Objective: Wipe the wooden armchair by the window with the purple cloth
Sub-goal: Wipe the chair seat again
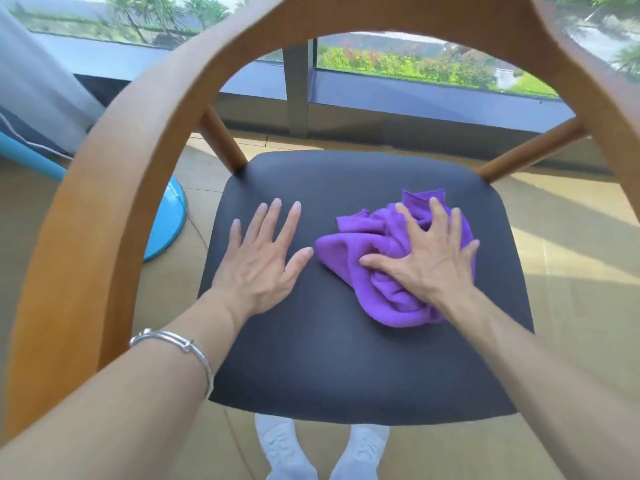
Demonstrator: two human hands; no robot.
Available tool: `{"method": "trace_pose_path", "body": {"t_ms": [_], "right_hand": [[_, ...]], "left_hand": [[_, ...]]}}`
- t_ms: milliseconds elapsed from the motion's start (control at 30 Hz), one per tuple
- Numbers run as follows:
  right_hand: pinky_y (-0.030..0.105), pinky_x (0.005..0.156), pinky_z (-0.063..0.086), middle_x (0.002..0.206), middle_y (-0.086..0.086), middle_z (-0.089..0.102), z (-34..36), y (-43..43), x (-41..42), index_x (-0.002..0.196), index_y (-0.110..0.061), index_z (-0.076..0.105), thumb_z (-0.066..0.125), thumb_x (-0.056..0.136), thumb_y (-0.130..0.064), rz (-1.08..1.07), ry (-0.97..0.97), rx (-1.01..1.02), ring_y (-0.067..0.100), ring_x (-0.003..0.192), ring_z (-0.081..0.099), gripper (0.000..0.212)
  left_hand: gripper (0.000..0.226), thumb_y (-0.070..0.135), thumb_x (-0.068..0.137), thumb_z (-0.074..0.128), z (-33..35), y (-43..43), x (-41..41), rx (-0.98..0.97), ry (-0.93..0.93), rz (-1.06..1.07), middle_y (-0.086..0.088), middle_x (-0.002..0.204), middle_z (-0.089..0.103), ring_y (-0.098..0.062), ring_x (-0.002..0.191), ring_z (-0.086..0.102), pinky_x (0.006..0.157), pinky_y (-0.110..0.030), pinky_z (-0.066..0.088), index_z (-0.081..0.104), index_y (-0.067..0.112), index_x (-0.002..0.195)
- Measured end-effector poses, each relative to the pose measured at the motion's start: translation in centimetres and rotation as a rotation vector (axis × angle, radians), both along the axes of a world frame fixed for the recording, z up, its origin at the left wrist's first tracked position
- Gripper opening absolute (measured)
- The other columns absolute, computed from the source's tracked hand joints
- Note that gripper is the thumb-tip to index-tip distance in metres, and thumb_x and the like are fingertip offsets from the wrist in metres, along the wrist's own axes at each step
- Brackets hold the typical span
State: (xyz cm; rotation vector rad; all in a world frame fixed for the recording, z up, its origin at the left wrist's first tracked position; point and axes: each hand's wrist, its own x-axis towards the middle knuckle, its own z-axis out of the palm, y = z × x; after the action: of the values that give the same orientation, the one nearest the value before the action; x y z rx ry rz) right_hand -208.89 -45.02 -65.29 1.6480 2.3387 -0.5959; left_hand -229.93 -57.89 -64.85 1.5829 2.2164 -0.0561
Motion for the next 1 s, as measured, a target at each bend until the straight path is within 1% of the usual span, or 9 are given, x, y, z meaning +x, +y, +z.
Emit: {"method": "trace_pose_path", "body": {"t_ms": [133, 233, 333, 400, 467, 533, 733, 867, 1000], "right_hand": [[0.065, 0.109, 0.024, 0.159, 0.0, 0.013, -1.3, 0.7, 1.2, 0.147, -0.035, 0.027, 0.047, 0.053, -0.094, -0.149, 0.01, -0.107, 0.029, 0.147, 0.002, 0.113], [0.058, 0.11, 0.027, 0.152, 0.004, 0.028, -2.1, -1.3, -0.2, 0.144, -0.03, 0.034, 0.049, 0.056, -0.091, -0.106, 0.052, -0.006, 0.03, 0.144, 0.015, 0.108], [0.056, 0.108, 0.029, 0.141, 0.004, 0.04, -2.3, -4.2, -2.7, 0.142, -0.037, 0.033, 0.04, 0.056, -0.093, -0.008, 0.112, 0.065, 0.033, 0.139, 0.026, 0.102], [0.057, 0.11, 0.026, 0.144, 0.006, 0.04, -2.4, -6.6, -4.5, 0.145, -0.041, 0.024, 0.041, 0.06, -0.088, 0.067, 0.166, 0.077, 0.036, 0.14, 0.025, 0.099], [0.061, 0.111, 0.023, 0.151, 0.009, 0.033, -2.5, -8.9, -6.7, 0.148, -0.044, 0.016, 0.054, 0.068, -0.077, 0.161, 0.208, 0.046, 0.039, 0.142, 0.021, 0.095], [0.063, 0.109, 0.024, 0.154, 0.009, 0.031, -2.3, -9.9, -9.0, 0.149, -0.045, 0.019, 0.062, 0.073, -0.065, 0.219, 0.227, 0.031, 0.04, 0.144, 0.019, 0.089], [0.059, 0.112, 0.021, 0.153, 0.005, 0.03, -2.1, -4.3, -15.6, 0.15, -0.032, 0.026, 0.053, 0.087, -0.048, 0.27, 0.21, 0.062, 0.033, 0.144, 0.017, 0.07], [0.057, 0.109, 0.025, 0.146, 0.004, 0.038, -2.1, -0.4, -20.4, 0.147, -0.031, 0.029, 0.055, 0.084, -0.06, 0.2, 0.235, 0.033, 0.032, 0.14, 0.024, 0.074], [0.054, 0.106, 0.032, 0.14, -0.001, 0.045, -2.2, -1.4, -19.5, 0.144, -0.032, 0.036, 0.053, 0.084, -0.055, 0.384, 0.224, 0.051, 0.031, 0.135, 0.033, 0.066]], "left_hand": [[0.064, 0.053, 0.093, 0.01, -1.4, -0.6, -0.2, -0.017, 0.001, -0.001, -0.001, 0.157, -0.012, -0.018, 0.144, -0.013, 0.115, -0.049, -0.001, -0.018, 0.029, 0.146], [0.064, 0.053, 0.093, 0.01, -1.7, -1.5, -1.0, -0.01, -0.005, 0.057, -0.001, 0.158, -0.01, -0.018, 0.144, -0.011, 0.115, -0.049, -0.001, -0.016, 0.029, 0.146], [0.063, 0.052, 0.092, 0.009, -1.4, -1.7, -2.1, 0.024, -0.009, 0.16, -0.001, 0.158, -0.006, -0.018, 0.145, -0.008, 0.115, -0.048, -0.001, -0.011, 0.029, 0.148], [0.063, 0.051, 0.092, 0.007, -1.1, -1.6, -2.4, 0.037, -0.017, 0.214, -0.001, 0.158, -0.007, -0.017, 0.145, -0.008, 0.115, -0.047, -0.001, -0.012, 0.028, 0.148], [0.062, 0.053, 0.092, 0.004, -0.9, -1.5, -2.4, 0.065, -0.039, 0.256, 0.0, 0.158, -0.008, -0.017, 0.144, -0.008, 0.114, -0.047, -0.003, -0.012, 0.029, 0.148], [0.062, 0.055, 0.092, 0.001, -0.6, -1.3, -2.2, 0.102, -0.059, 0.286, 0.001, 0.158, -0.007, -0.016, 0.145, -0.007, 0.114, -0.047, -0.003, -0.011, 0.031, 0.147], [0.06, 0.052, 0.095, 0.009, -0.6, -0.3, -2.4, 0.211, -0.101, 0.372, -0.001, 0.158, 0.002, -0.018, 0.144, 0.001, 0.113, -0.051, 0.0, -0.005, 0.03, 0.149], [0.066, 0.054, 0.089, 0.004, -1.1, -0.5, -2.5, 0.24, -0.095, 0.407, -0.001, 0.157, 0.005, -0.019, 0.144, 0.005, 0.113, -0.053, 0.002, -0.002, 0.029, 0.149], [0.055, 0.046, 0.098, 0.012, -1.1, -0.1, -2.9, 0.303, -0.122, 0.504, 0.0, 0.157, 0.012, -0.018, 0.144, 0.01, 0.112, -0.055, 0.003, 0.004, 0.028, 0.15]]}}
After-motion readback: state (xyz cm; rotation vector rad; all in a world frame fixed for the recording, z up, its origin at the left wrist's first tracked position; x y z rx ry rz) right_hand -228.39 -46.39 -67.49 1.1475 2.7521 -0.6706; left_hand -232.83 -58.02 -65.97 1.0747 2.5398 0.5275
